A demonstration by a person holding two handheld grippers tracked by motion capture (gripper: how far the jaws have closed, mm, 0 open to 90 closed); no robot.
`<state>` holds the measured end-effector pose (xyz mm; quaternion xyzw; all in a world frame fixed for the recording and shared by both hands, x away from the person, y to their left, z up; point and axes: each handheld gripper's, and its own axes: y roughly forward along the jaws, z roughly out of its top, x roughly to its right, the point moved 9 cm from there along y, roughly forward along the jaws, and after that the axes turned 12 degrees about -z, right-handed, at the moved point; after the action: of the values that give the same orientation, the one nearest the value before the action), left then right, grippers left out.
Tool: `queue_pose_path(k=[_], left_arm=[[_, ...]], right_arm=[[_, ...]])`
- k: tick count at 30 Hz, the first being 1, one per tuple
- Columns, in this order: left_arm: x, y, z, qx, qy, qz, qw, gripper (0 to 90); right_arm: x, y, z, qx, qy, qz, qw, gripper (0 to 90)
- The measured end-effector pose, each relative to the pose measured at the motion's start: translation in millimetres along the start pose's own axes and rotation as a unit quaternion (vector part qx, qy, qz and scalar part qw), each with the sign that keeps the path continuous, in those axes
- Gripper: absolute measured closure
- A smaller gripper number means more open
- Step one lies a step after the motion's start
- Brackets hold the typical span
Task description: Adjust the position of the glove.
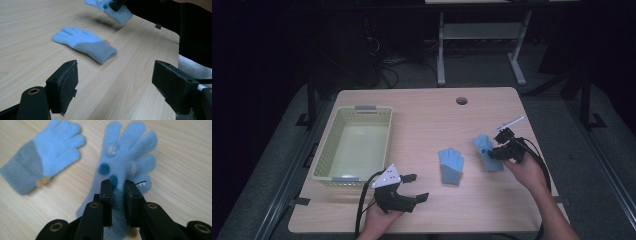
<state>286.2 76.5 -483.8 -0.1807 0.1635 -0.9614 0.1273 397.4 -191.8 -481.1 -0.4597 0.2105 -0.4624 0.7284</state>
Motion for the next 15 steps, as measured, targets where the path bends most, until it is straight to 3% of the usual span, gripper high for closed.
queue_pose_path(k=[15], left_arm=[[0.5,-0.8,0.1,-0.001,0.001,0.0,1.0,20.5]], right_arm=[[-34.6,-12.7,20.6,0.024,-0.023,0.027,0.9991,77.9]])
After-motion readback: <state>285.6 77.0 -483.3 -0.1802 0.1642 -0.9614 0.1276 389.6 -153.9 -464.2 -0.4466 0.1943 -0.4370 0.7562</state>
